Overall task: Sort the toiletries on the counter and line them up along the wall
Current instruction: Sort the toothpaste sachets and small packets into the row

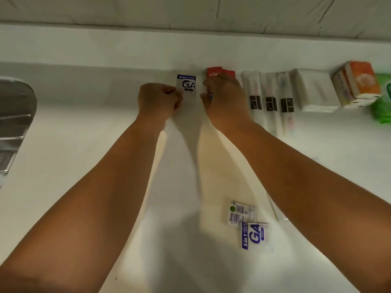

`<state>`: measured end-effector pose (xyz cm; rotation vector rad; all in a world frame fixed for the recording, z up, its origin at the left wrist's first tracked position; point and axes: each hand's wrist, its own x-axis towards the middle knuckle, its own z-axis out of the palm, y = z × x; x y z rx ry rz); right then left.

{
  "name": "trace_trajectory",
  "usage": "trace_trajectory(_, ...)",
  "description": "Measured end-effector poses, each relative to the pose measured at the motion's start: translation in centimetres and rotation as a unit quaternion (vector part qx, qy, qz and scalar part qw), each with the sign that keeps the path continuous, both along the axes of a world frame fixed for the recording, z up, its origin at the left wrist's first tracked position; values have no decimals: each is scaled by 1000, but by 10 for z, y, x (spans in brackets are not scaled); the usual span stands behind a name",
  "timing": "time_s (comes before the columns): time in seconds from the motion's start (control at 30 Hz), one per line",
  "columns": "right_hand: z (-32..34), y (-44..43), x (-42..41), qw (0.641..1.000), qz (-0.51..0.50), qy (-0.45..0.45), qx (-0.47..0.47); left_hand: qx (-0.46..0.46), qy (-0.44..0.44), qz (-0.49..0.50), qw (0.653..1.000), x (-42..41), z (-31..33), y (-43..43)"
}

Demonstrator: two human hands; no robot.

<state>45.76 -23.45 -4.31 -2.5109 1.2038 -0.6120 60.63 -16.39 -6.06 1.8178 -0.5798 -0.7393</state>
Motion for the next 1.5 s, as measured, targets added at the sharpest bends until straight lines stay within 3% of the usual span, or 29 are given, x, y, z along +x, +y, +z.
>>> trace_trajectory(0.13,-9,-17,16,989,47,87,-113,29,-20,13,999,11,-7,-24)
trace_trajectory(0.33,-16,-31,39,970,74,197,-118,69,-87,27,993,14,-8,-40)
trace_trajectory(0.57,-20,-35,45,956,79,251,-127,92,-147,27,984,12,-6,-44)
trace_trajectory(0.7,-18,-33,44,962,80,239,-104,95,-158,24,983,8,-3,-41)
trace_trajectory(0.83,-6,-21,22,982,87,150,-78,73,-168,22,983,1,-4,-24)
trace_trajectory(1.0,6,12,-27,991,100,77,-40,85,-221,-47,970,-37,5,20)
trace_trajectory(1.2,20,57,-88,993,96,55,28,48,-240,-134,960,-98,25,79)
trace_trajectory(1.5,20,119,-185,979,140,102,105,71,-231,-228,943,-174,23,156)
